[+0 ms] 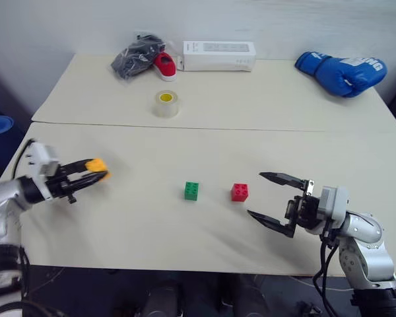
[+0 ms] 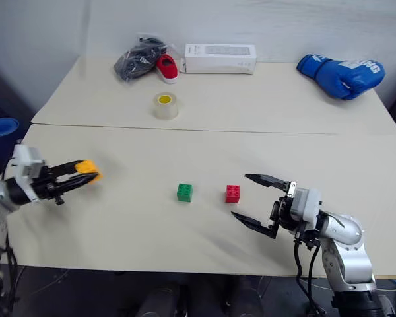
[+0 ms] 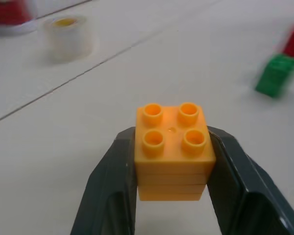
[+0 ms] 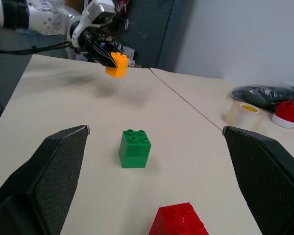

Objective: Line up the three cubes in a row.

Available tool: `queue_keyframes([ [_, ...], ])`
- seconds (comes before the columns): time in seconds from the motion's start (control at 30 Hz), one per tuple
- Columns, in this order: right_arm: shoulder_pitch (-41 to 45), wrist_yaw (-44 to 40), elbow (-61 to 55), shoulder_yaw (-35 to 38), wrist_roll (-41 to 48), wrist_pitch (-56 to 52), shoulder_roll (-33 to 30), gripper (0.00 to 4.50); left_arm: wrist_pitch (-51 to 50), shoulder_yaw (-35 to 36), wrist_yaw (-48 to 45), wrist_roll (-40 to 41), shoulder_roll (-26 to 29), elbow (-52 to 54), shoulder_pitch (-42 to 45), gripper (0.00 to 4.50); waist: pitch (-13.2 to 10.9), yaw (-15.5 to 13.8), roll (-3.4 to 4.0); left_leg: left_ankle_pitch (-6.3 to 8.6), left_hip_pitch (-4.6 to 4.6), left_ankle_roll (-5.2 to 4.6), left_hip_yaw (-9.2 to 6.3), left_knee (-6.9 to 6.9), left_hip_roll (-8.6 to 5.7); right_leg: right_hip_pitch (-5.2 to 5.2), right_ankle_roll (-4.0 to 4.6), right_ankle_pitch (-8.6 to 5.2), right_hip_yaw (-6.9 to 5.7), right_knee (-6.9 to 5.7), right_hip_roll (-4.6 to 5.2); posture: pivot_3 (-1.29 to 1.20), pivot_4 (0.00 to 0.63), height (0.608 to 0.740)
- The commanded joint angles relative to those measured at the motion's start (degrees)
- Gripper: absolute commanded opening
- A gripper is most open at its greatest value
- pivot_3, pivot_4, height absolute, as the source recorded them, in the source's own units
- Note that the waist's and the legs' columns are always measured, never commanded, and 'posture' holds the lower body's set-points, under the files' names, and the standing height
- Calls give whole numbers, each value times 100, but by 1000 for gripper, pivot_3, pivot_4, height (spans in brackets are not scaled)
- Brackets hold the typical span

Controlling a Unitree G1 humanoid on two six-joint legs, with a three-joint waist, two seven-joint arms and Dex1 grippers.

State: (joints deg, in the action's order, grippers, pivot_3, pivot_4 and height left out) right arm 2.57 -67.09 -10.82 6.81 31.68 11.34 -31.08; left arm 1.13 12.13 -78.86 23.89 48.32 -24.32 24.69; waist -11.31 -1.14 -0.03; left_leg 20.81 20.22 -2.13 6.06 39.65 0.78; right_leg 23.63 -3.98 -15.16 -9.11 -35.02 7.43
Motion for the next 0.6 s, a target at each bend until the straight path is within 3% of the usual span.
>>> queue_keyframes([
  [0.03,-81,-57,-57,201,107,60,-126,4500,987,-856,-1229,-400,-87,-548,529,1505,0,-5,0,0,1,0,1,0,0,1,0,0,0,-1,-4,0,150,740],
  [0.2,-265,55,-278,309,84,-3,-209,4500,2007,-1966,-1364,-622,-317,-1617,1344,1505,0,15,-1,-2,7,-4,13,1,3,8,-1,1,0,-2,-26,0,150,740],
  [0.4,-486,244,-505,420,63,-51,-296,4500,2662,-2301,-1364,-693,-727,-2766,1934,1505,0,48,-1,-3,6,-6,16,2,7,8,-3,2,1,-1,-56,0,150,740],
  [0.6,-625,288,-560,498,90,-48,-364,4500,2650,-2623,-1364,-583,-865,-2925,2033,1505,0,-5,-1,-1,7,-9,12,12,8,5,-5,3,9,-2,-54,0,150,740],
])
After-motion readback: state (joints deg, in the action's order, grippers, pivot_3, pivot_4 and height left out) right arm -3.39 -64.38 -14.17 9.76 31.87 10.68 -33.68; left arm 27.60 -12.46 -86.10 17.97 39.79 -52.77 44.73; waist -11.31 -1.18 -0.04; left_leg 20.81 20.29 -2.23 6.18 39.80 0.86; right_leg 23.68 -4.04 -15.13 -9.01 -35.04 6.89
